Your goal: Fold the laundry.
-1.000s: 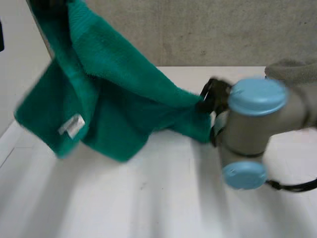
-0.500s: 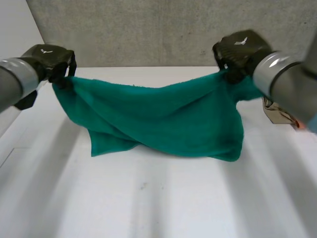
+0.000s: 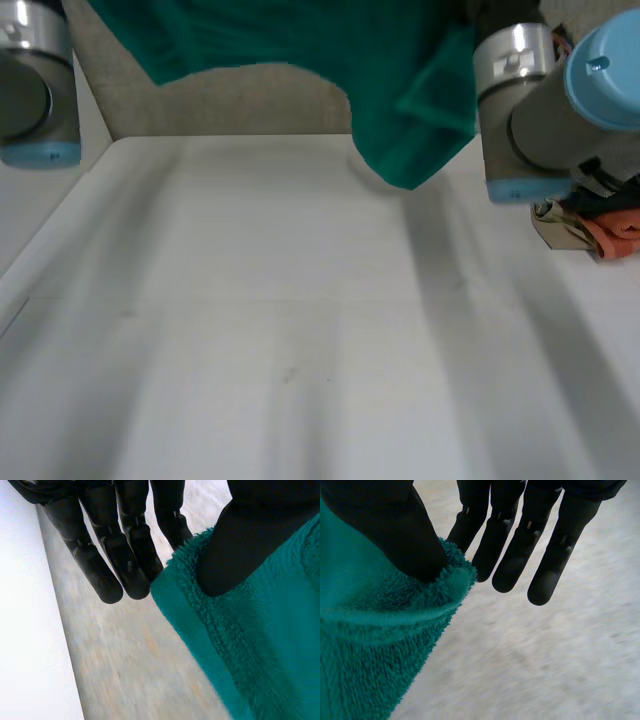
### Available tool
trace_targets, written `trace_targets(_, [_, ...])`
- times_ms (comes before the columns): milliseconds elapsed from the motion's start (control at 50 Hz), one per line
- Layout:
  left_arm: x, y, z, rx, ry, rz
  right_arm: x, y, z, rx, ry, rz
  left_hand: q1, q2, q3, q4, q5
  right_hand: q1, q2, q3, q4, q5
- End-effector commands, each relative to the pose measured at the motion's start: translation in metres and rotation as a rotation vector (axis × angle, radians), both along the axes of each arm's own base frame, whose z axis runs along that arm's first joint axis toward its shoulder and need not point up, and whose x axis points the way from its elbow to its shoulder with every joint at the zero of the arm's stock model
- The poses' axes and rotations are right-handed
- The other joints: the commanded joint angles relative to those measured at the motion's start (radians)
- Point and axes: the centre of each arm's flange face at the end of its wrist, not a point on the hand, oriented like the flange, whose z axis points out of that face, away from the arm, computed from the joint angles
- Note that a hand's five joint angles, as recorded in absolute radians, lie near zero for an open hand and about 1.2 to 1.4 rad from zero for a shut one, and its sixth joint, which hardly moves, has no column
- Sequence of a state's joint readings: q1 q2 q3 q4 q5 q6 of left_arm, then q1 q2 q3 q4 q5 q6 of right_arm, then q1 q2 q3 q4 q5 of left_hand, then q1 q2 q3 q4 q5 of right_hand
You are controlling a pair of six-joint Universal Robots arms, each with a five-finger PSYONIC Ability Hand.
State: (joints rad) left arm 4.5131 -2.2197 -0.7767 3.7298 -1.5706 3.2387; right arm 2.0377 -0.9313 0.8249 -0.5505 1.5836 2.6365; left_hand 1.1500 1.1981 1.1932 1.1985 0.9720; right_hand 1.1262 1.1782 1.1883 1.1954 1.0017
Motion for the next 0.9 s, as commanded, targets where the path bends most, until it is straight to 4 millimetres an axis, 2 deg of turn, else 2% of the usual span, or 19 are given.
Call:
trace_targets(20, [0.008,0.014,-0.093,0.297,-0.1,-0.025,-0.007,0.026,-0.087,0.336,0.244,0.069,0.246,0.198,0.203,0.198,0.25,0.27,0.218,0.208,0.201,0.22])
trace_targets(40, [0.01,0.016,-0.103,0.327,-0.108,-0.029,-0.009,0.028,-0.096,0.366,0.266,0.069,0.246,0.198,0.203,0.198,0.25,0.27,0.218,0.208,0.201,0.22])
trace_targets(60, [0.012,0.021,-0.124,0.388,-0.128,-0.036,-0.012,0.032,-0.115,0.421,0.314,0.073,0.246,0.198,0.203,0.198,0.25,0.27,0.218,0.208,0.201,0.22])
trace_targets(120, [0.016,0.028,-0.151,0.469,-0.156,-0.036,-0.015,0.039,-0.142,0.493,0.384,0.087,0.246,0.198,0.203,0.198,0.25,0.27,0.218,0.208,0.201,0.22])
trace_targets(140, [0.02,0.032,-0.167,0.516,-0.173,-0.031,-0.016,0.043,-0.161,0.533,0.431,0.098,0.246,0.198,0.203,0.198,0.25,0.27,0.218,0.208,0.201,0.22])
trace_targets(160, [0.021,0.034,-0.174,0.536,-0.184,-0.029,-0.017,0.044,-0.171,0.552,0.453,0.105,0.246,0.198,0.203,0.198,0.25,0.27,0.218,0.208,0.201,0.22])
trace_targets(200, [0.024,0.036,-0.183,0.561,-0.2,-0.021,-0.017,0.046,-0.189,0.583,0.494,0.117,0.246,0.198,0.203,0.198,0.25,0.27,0.218,0.208,0.201,0.22])
trace_targets(220, [0.027,0.037,-0.19,0.582,-0.217,-0.013,-0.018,0.046,-0.205,0.612,0.526,0.12,0.246,0.198,0.203,0.198,0.25,0.27,0.218,0.208,0.201,0.22])
trace_targets(300, [0.028,0.041,-0.192,0.609,-0.26,0.005,-0.019,0.047,-0.233,0.675,0.575,0.124,0.246,0.198,0.203,0.198,0.25,0.27,0.218,0.208,0.201,0.22])
trace_targets(320, [0.029,0.042,-0.191,0.614,-0.265,0.008,-0.02,0.047,-0.236,0.69,0.578,0.12,0.246,0.198,0.203,0.198,0.25,0.185,0.133,0.123,0.116,0.135])
trace_targets(360, [0.029,0.043,-0.188,0.62,-0.274,0.012,-0.021,0.047,-0.238,0.716,0.578,0.115,0.246,0.198,0.203,0.198,0.25,-0.122,-0.174,-0.184,-0.191,-0.172])
trace_targets(380, [0.03,0.044,-0.183,0.621,-0.277,0.013,-0.024,0.047,-0.237,0.746,0.569,0.104,0.246,0.198,0.203,0.198,0.25,-0.522,-0.574,-0.584,-0.591,-0.572])
trace_targets(460, [0.033,0.046,-0.177,0.646,-0.273,0.018,-0.034,0.047,-0.228,0.844,0.477,0.071,0.246,0.198,0.203,0.198,0.25,-0.952,-1.004,-1.014,-1.021,-1.002])
trace_targets(520, [0.034,0.049,-0.175,0.66,-0.274,0.018,-0.043,0.045,-0.217,0.902,0.38,0.06,0.246,0.198,0.203,0.198,0.25,-0.952,-1.004,-1.014,-1.021,-1.002])
trace_targets(620, [0.036,0.052,-0.171,0.675,-0.273,0.022,-0.076,0.04,-0.187,1.059,0.135,0.045,0.246,0.198,0.203,0.198,0.25,-0.952,-1.004,-1.014,-1.021,-1.002])
trace_targets(680, [0.038,0.054,-0.17,0.682,-0.273,0.023,-0.091,0.039,-0.181,1.143,0.085,0.054,0.246,0.198,0.203,0.198,0.25,-0.952,-1.004,-1.014,-1.021,-1.002])
trace_targets(720, [0.038,0.054,-0.169,0.682,-0.274,0.022,-0.097,0.04,-0.182,1.181,0.107,0.066,0.246,0.198,0.203,0.198,0.25,-0.946,-0.998,-1.008,-1.015,-0.996])
trace_targets(780, [0.038,0.053,-0.169,0.683,-0.273,0.025,-0.107,0.043,-0.189,1.232,0.199,0.077,0.246,0.198,0.203,0.198,0.25,-0.811,-0.863,-0.873,-0.88,-0.861])
trace_targets(900, [0.038,0.053,-0.169,0.682,-0.273,0.023,-0.12,0.043,-0.206,1.235,0.386,0.06,0.246,0.198,0.203,0.198,0.25,-0.667,-0.719,-0.729,-0.736,-0.717])
